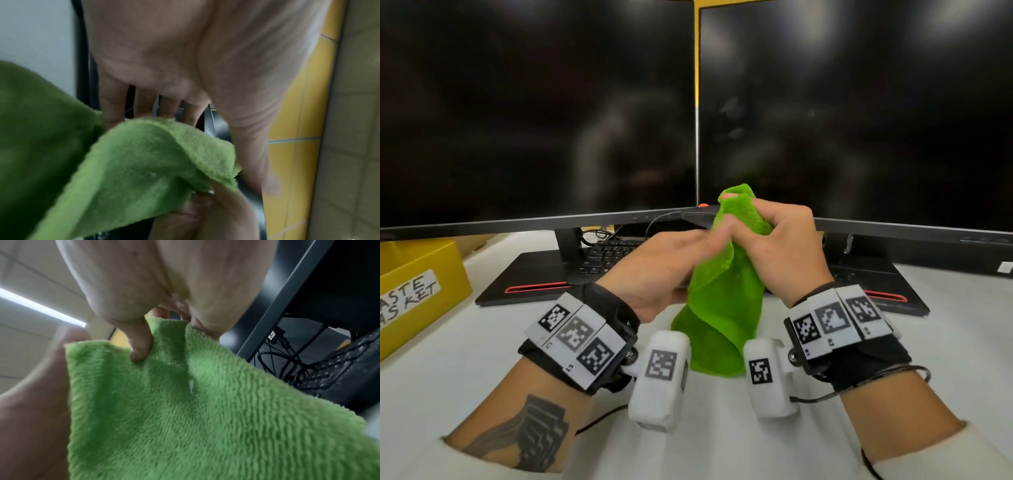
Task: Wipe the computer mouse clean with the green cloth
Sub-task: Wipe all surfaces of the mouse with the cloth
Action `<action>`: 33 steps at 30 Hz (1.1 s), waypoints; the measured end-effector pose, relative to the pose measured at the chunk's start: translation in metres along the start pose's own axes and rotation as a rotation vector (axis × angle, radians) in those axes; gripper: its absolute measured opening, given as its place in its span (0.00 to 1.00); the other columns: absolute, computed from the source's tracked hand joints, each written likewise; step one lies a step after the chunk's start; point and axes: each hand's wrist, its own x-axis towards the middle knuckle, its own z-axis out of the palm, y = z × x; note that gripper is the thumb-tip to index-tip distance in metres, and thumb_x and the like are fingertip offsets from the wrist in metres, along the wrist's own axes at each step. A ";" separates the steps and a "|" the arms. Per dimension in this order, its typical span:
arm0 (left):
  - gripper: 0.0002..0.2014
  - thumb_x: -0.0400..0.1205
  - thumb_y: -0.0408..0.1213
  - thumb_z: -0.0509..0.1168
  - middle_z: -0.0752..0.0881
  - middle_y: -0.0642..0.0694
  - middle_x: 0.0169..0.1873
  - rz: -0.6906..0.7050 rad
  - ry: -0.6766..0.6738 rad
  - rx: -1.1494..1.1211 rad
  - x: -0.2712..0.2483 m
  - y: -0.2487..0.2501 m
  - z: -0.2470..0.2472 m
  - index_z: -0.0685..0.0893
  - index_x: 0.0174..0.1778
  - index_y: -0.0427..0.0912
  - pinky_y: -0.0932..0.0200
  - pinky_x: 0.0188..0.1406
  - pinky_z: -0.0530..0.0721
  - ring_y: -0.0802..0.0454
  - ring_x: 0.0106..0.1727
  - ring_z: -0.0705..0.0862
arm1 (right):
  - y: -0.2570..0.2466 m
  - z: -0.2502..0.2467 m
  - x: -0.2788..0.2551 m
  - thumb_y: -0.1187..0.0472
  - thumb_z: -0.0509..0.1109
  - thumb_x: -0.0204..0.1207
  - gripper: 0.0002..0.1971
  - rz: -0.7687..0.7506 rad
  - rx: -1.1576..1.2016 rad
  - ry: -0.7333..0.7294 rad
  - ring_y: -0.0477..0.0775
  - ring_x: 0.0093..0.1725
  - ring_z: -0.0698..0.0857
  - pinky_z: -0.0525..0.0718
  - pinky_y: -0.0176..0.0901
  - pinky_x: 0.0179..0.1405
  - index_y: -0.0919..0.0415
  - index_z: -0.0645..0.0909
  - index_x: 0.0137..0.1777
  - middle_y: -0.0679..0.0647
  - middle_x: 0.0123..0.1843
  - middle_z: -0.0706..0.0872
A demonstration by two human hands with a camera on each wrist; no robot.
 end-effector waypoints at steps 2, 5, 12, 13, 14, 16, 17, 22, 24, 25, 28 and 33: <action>0.27 0.70 0.34 0.84 0.94 0.33 0.56 0.042 0.021 0.090 -0.001 -0.005 -0.004 0.86 0.65 0.40 0.39 0.60 0.92 0.37 0.55 0.94 | 0.000 -0.001 0.001 0.65 0.75 0.83 0.08 0.021 0.024 0.006 0.44 0.41 0.88 0.92 0.53 0.48 0.55 0.93 0.57 0.59 0.44 0.95; 0.17 0.71 0.21 0.81 0.93 0.34 0.41 0.114 0.218 0.169 0.007 -0.011 -0.013 0.88 0.54 0.33 0.40 0.52 0.94 0.41 0.40 0.93 | 0.003 -0.006 0.005 0.68 0.76 0.78 0.16 0.117 0.178 0.036 0.51 0.50 0.91 0.92 0.58 0.59 0.57 0.91 0.64 0.60 0.52 0.95; 0.17 0.72 0.47 0.84 0.87 0.51 0.23 0.243 0.628 0.485 0.015 -0.019 -0.024 0.85 0.27 0.45 0.54 0.37 0.82 0.49 0.29 0.84 | 0.000 -0.005 0.004 0.86 0.74 0.62 0.28 0.266 0.593 0.041 0.61 0.45 0.91 0.90 0.56 0.46 0.66 0.86 0.62 0.61 0.46 0.93; 0.18 0.75 0.47 0.82 0.86 0.52 0.21 0.218 0.650 0.480 0.016 -0.018 -0.023 0.83 0.28 0.44 0.56 0.35 0.80 0.49 0.28 0.82 | -0.001 -0.004 0.003 0.87 0.73 0.64 0.28 0.296 0.629 0.025 0.64 0.46 0.90 0.90 0.56 0.45 0.70 0.84 0.64 0.65 0.48 0.92; 0.17 0.78 0.45 0.79 0.86 0.50 0.21 0.185 0.642 0.439 0.016 -0.016 -0.021 0.81 0.29 0.43 0.57 0.31 0.80 0.48 0.25 0.82 | -0.002 -0.004 0.002 0.87 0.72 0.67 0.26 0.324 0.652 0.002 0.66 0.46 0.90 0.90 0.55 0.44 0.72 0.82 0.65 0.69 0.49 0.91; 0.14 0.85 0.39 0.72 0.91 0.39 0.26 0.139 0.544 0.240 0.015 -0.012 -0.015 0.79 0.36 0.39 0.57 0.23 0.86 0.46 0.24 0.87 | -0.004 -0.004 0.001 0.82 0.72 0.72 0.18 0.369 0.647 -0.058 0.65 0.46 0.91 0.90 0.53 0.42 0.71 0.83 0.61 0.68 0.49 0.90; 0.12 0.88 0.37 0.68 0.92 0.32 0.33 0.132 0.488 0.150 0.015 -0.011 -0.013 0.81 0.40 0.34 0.57 0.25 0.90 0.45 0.26 0.90 | -0.004 -0.005 0.000 0.79 0.73 0.74 0.13 0.385 0.618 -0.084 0.63 0.45 0.91 0.91 0.52 0.40 0.68 0.84 0.57 0.64 0.47 0.91; 0.07 0.82 0.19 0.63 0.88 0.27 0.42 0.243 0.222 -0.252 0.011 -0.011 -0.014 0.83 0.53 0.28 0.58 0.41 0.92 0.44 0.38 0.91 | 0.000 -0.004 0.002 0.74 0.67 0.80 0.12 0.468 0.533 -0.110 0.61 0.48 0.91 0.91 0.51 0.43 0.67 0.85 0.60 0.63 0.52 0.91; 0.12 0.83 0.24 0.71 0.91 0.25 0.49 0.250 0.277 -0.133 0.013 -0.013 -0.015 0.83 0.61 0.31 0.48 0.52 0.92 0.39 0.48 0.91 | 0.001 -0.003 0.002 0.74 0.61 0.84 0.17 0.507 0.576 -0.120 0.64 0.54 0.90 0.92 0.56 0.48 0.66 0.84 0.67 0.66 0.58 0.91; 0.18 0.81 0.28 0.76 0.93 0.29 0.51 0.254 0.308 -0.020 0.014 -0.015 -0.015 0.82 0.65 0.33 0.46 0.54 0.92 0.41 0.50 0.93 | 0.001 -0.002 0.002 0.73 0.59 0.86 0.18 0.526 0.604 -0.118 0.65 0.57 0.90 0.92 0.60 0.52 0.65 0.83 0.70 0.66 0.62 0.90; 0.32 0.73 0.21 0.80 0.93 0.35 0.57 0.261 0.302 0.020 0.011 -0.014 -0.012 0.77 0.71 0.34 0.55 0.53 0.94 0.48 0.55 0.95 | 0.003 -0.003 0.002 0.67 0.54 0.90 0.21 0.570 0.701 -0.109 0.69 0.69 0.87 0.87 0.72 0.65 0.61 0.80 0.77 0.67 0.71 0.87; 0.22 0.67 0.21 0.84 0.94 0.38 0.51 0.335 0.334 0.249 0.012 -0.014 -0.017 0.87 0.55 0.33 0.54 0.54 0.93 0.52 0.49 0.95 | 0.006 -0.005 0.001 0.59 0.51 0.90 0.23 0.622 0.804 -0.112 0.72 0.73 0.85 0.82 0.76 0.71 0.62 0.78 0.79 0.67 0.73 0.87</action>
